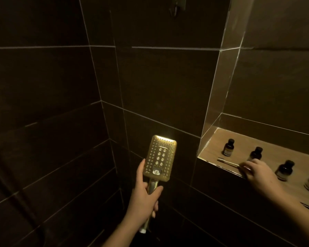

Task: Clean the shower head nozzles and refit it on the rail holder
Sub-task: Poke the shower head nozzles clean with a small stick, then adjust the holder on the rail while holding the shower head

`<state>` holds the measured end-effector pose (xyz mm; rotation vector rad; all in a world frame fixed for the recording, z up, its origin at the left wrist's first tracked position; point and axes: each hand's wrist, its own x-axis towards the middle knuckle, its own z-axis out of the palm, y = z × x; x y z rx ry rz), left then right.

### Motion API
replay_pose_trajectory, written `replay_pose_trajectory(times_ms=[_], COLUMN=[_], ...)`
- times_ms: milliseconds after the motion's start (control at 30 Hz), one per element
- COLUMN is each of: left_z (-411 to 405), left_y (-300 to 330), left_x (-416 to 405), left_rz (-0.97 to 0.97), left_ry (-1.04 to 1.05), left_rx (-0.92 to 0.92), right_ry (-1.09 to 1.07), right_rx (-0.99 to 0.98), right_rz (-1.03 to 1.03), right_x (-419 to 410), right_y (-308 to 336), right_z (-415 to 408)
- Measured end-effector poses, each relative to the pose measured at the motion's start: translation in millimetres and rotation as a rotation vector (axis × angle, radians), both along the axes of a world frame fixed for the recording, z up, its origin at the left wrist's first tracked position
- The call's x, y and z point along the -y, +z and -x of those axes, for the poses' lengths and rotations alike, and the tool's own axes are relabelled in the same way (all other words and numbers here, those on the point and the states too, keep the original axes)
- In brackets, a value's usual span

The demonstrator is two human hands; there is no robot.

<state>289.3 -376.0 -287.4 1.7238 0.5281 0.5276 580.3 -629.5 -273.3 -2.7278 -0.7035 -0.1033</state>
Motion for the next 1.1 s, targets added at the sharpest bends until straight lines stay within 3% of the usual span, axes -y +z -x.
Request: replay_pose_trajectory(times_ms=[333,433,533,633,900,1100], left_z=[19,27,37,54,142,217], left_y=[-1,4,15,32,82,138], left_x=[-13,-19,-30,-47,-92,-116], left_rz=[0.020,0.016,-0.009,-0.034,-0.167,-0.256], left_ry=[0.100,0.128,0.165,0.200,0.344,0.546], left_rx=[-0.028,-0.034,-0.024,-0.015,0.006,0.097], right_ry=[-0.042,-0.021,0.120,0.304,0.778,1.043], right_rx=[0.069,0.196,0.386,0.450,0.286,0.151], right_rz=[0.006,-0.070,-0.160,-0.226,-0.305,-0.428], right_x=[-8,-16,-44,-94,-253,-367], right_y=[-10,-2,14,31,65,143], right_z=[0,13,37,71,177,261])
